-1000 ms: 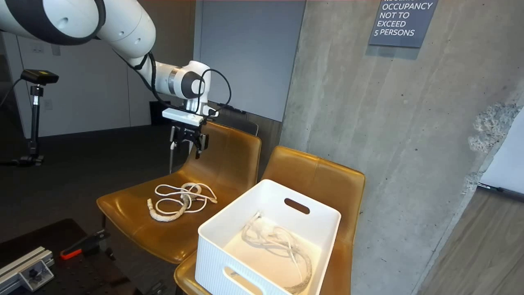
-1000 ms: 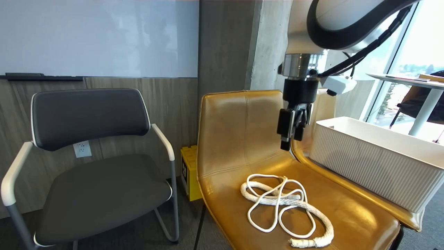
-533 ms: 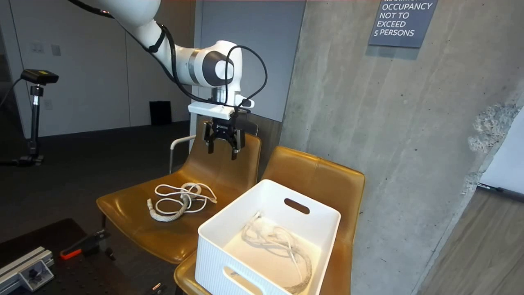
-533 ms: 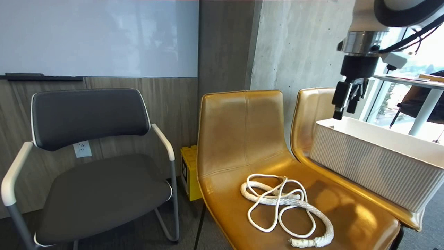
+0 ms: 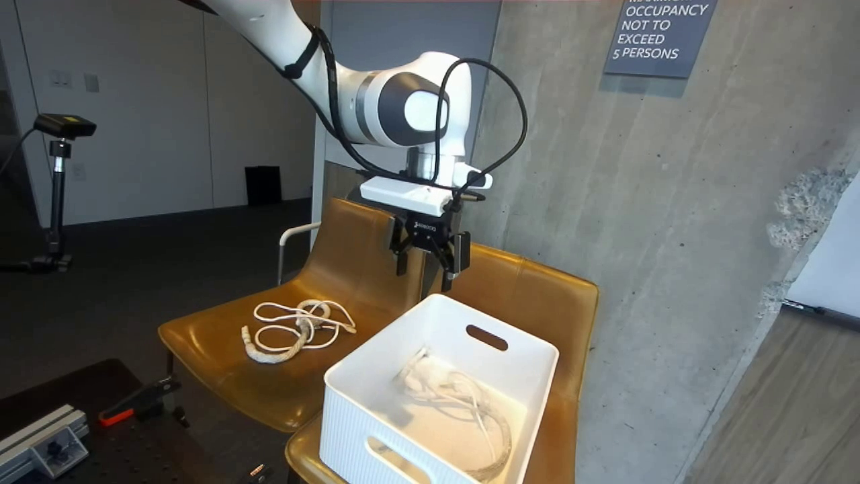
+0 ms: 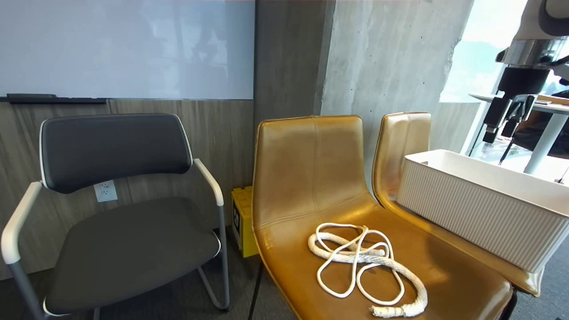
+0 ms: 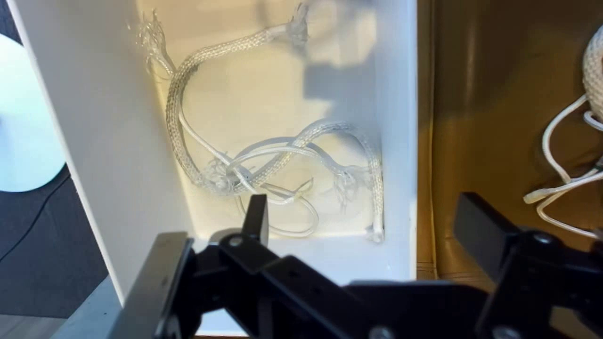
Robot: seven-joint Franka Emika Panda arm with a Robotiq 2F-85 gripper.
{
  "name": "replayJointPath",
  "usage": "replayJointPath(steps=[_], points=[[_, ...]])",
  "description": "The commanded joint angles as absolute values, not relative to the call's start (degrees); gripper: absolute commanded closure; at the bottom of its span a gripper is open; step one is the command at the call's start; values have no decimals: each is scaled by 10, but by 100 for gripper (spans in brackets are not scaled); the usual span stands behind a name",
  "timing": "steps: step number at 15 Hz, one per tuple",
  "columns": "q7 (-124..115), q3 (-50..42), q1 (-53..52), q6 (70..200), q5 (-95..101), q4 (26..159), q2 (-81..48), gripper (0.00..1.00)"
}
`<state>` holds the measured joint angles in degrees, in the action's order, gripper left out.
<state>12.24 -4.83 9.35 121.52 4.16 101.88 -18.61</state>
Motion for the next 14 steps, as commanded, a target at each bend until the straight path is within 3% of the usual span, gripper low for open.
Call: replayJointPath(steps=[1,7,14], points=[[123,-50,90,1213,41,1017,-187,0],[129,-49,90,1218,34,1006,-203,0],[174,-52,123,1282,39,921,-318,0]])
